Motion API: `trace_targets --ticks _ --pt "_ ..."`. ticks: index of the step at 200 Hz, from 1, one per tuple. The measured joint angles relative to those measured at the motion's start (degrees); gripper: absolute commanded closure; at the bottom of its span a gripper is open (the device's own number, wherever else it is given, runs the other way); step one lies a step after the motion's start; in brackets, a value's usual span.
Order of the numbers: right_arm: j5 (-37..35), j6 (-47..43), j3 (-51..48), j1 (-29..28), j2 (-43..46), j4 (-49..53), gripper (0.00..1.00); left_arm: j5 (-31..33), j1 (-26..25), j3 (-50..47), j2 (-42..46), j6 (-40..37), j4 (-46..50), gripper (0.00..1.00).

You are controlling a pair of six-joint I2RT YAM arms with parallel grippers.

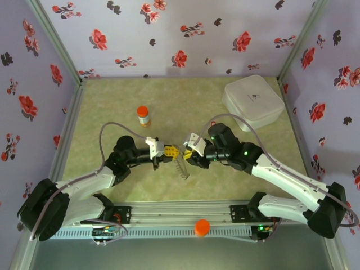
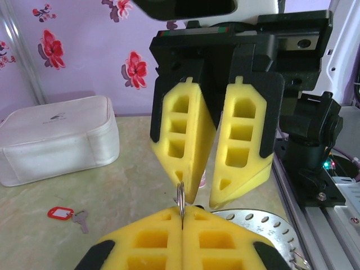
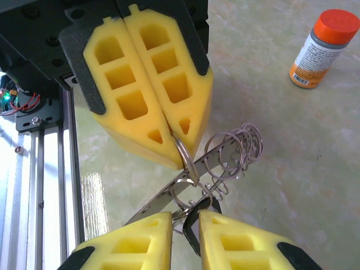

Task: Put the keys on the keyring

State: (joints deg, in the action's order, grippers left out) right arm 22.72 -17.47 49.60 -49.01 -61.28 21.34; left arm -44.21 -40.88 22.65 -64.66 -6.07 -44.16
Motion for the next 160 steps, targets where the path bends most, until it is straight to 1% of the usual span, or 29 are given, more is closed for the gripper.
trace_targets --ticks 89,120,138,160 --pt "0.68 1.55 -0.94 -0.37 -3.48 -4.92 0.8 -0.37 0.0 -0.07 -1.01 0.87 -1.27 1.0" --pt "0.42 1.62 -1.09 -0.37 -3.61 -4.94 0.78 -0.39 0.0 -0.22 -1.01 1.05 -1.31 1.0" --pt "-0.39 1.62 -2.25 -0.37 -2.29 -5.03 0.75 -0.42 0.0 -0.22 -1.01 1.07 -1.38 1.0" --pt "-1.4 1.57 -5.22 -0.07 2.03 -5.2 0.71 -0.42 0.0 -0.22 -1.01 1.29 -1.81 1.0"
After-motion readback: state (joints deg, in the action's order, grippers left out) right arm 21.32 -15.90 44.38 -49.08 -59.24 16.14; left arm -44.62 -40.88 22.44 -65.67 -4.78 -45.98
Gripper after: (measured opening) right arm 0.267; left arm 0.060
